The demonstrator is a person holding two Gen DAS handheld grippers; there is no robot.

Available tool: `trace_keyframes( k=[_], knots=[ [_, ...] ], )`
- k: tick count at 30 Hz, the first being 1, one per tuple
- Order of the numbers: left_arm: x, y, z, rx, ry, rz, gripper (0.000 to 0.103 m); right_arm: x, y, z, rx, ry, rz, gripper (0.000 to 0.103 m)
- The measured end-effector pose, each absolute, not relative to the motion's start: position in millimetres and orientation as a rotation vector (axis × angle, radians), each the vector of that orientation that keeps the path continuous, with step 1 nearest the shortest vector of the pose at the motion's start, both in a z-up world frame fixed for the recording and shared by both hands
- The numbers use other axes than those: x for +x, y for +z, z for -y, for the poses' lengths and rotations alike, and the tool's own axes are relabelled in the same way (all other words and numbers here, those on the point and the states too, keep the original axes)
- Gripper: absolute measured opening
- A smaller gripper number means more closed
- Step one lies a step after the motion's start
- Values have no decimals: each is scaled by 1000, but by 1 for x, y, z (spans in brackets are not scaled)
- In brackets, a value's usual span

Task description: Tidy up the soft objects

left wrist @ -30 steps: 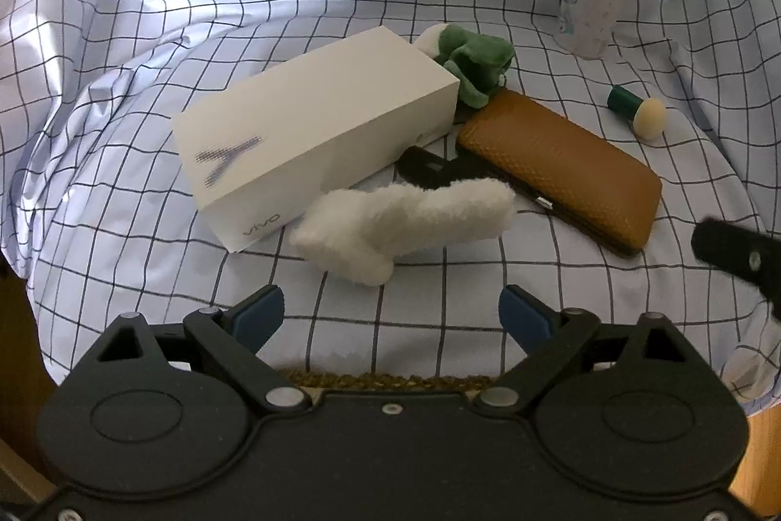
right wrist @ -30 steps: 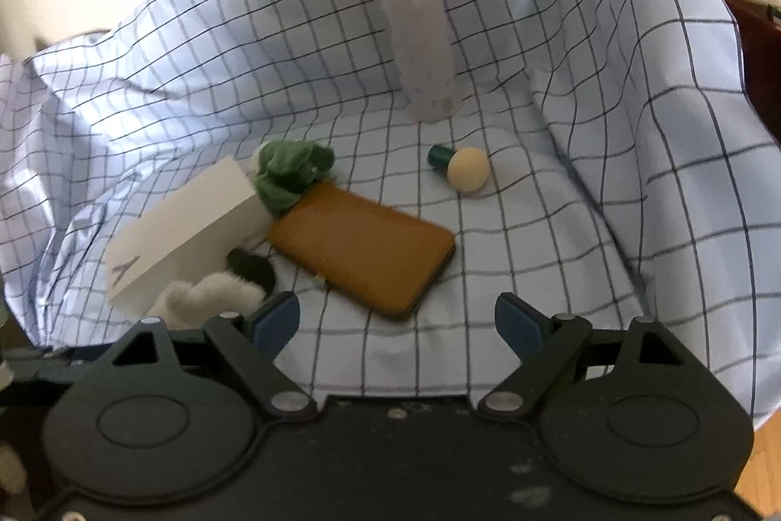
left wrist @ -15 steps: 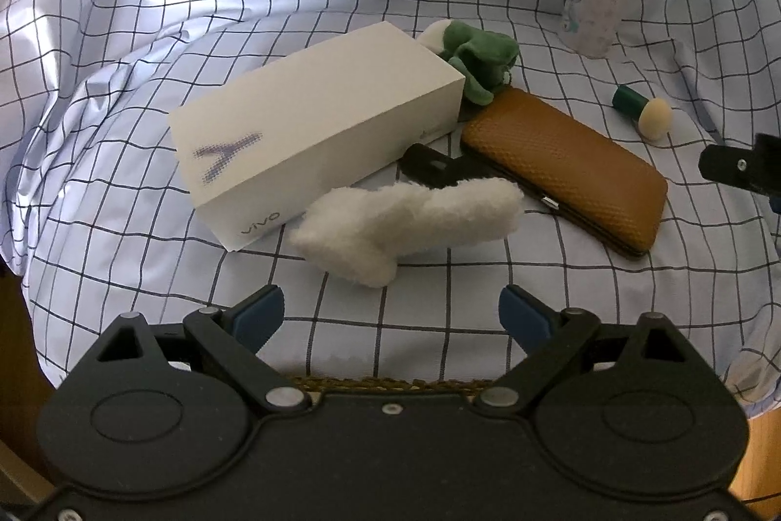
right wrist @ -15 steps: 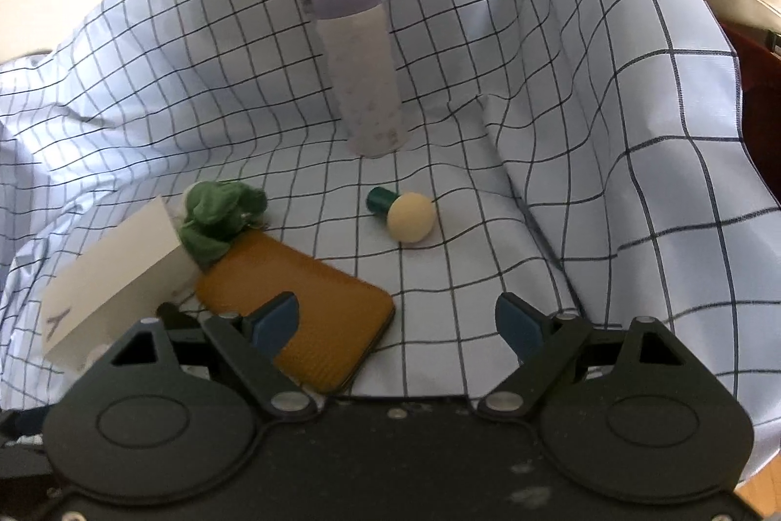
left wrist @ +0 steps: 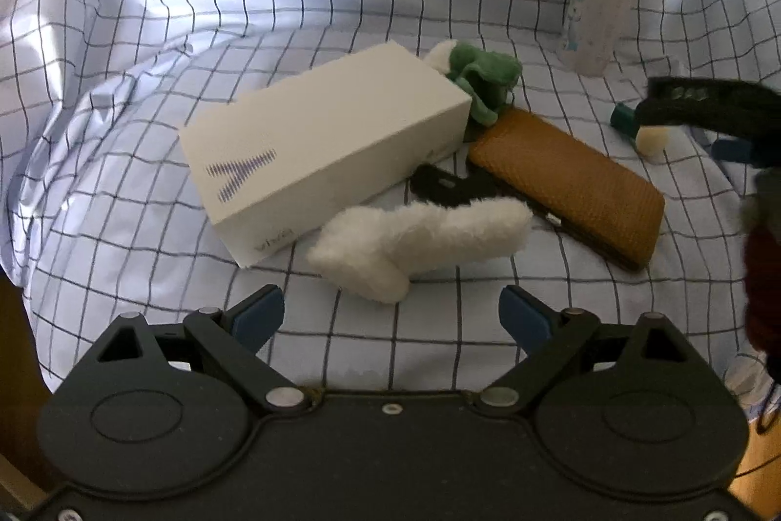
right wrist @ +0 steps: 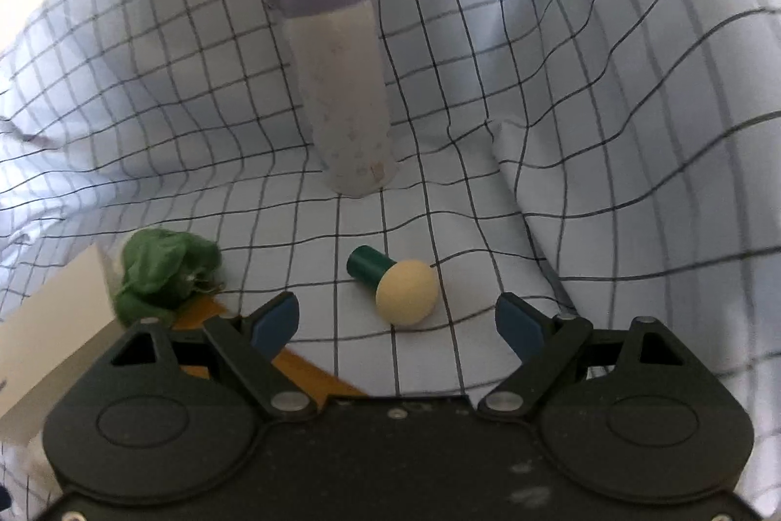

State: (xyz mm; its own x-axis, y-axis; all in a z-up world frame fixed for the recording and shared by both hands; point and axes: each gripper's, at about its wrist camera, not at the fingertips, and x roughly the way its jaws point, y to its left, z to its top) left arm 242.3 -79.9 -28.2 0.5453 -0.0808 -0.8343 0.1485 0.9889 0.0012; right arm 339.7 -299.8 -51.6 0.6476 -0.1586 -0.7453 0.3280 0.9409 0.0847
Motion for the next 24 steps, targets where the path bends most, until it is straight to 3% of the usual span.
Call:
trace_keyframes(
  k=[17,24],
  knots=[
    [332,8,108,204,-277,-853,92,318,-67,300,309,-306,-859,87],
    [385,-12,131,202,-354,-940,92,307,-63,296,286,-375,-793,89]
  ],
)
